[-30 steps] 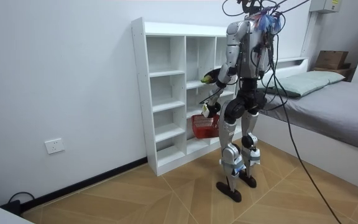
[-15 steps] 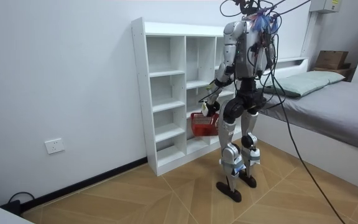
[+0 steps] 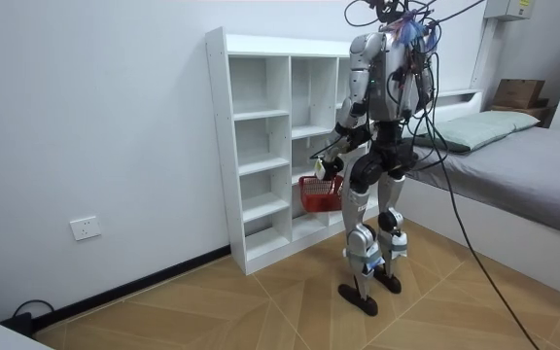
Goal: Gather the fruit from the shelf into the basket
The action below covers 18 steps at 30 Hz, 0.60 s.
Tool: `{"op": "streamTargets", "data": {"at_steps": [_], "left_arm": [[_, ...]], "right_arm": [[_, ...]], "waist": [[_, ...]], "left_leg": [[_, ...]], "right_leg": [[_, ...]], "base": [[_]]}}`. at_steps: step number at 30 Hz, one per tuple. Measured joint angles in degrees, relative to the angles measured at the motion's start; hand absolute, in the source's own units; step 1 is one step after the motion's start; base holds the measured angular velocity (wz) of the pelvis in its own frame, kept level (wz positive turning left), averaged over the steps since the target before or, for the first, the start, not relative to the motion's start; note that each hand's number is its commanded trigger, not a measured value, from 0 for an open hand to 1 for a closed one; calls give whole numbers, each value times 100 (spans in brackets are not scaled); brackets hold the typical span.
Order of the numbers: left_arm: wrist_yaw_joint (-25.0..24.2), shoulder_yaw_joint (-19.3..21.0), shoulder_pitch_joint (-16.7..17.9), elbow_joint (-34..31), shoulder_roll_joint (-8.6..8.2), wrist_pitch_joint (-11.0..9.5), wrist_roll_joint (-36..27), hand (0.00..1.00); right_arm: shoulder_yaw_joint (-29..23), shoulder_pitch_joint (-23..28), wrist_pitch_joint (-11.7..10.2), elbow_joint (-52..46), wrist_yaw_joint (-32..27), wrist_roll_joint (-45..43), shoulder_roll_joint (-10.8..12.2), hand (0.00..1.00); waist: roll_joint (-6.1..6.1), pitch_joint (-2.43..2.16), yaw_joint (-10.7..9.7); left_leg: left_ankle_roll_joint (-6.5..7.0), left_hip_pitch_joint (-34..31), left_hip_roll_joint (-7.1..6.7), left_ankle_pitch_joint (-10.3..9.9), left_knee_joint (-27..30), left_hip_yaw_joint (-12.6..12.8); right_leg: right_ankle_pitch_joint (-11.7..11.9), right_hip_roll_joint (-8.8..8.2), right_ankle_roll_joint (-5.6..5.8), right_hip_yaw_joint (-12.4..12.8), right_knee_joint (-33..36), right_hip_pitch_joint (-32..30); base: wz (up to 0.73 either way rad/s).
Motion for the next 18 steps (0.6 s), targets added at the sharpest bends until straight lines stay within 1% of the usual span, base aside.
{"op": "streamTargets", "data": {"at_steps": [7,10,13,16,18], "left_arm": [[0,-5,-15,-11,-5,1,-3,100],[-16,3,-14,-112,-3,2,-1,100],[-27,17,-15,-178,5,2,1,100],[-28,16,-15,-184,53,2,13,100],[-28,14,-15,-184,64,2,13,100]], "right_arm": [[5,0,3,72,-10,0,2,100],[6,1,55,144,2,-18,5,100],[6,1,56,223,20,-74,7,100],[5,-1,56,344,29,-209,5,100],[9,-5,56,504,29,-235,6,100]], "waist": [[-4,-1,1],[-5,-2,18],[-16,-11,28],[-33,-26,28],[-33,-27,47]], "left_leg": [[0,8,0,0,0,64],[0,8,7,0,-1,113],[0,-4,8,0,-1,121],[0,-38,16,0,4,116],[0,-36,16,0,5,110]], "right_leg": [[0,8,0,66,-8,-23],[0,11,0,66,-6,-44],[0,9,0,65,-5,-77],[2,4,-2,60,16,-107],[2,3,-2,59,36,-108]], "base": [[-6],[-6],[-1],[0],[0]]}}
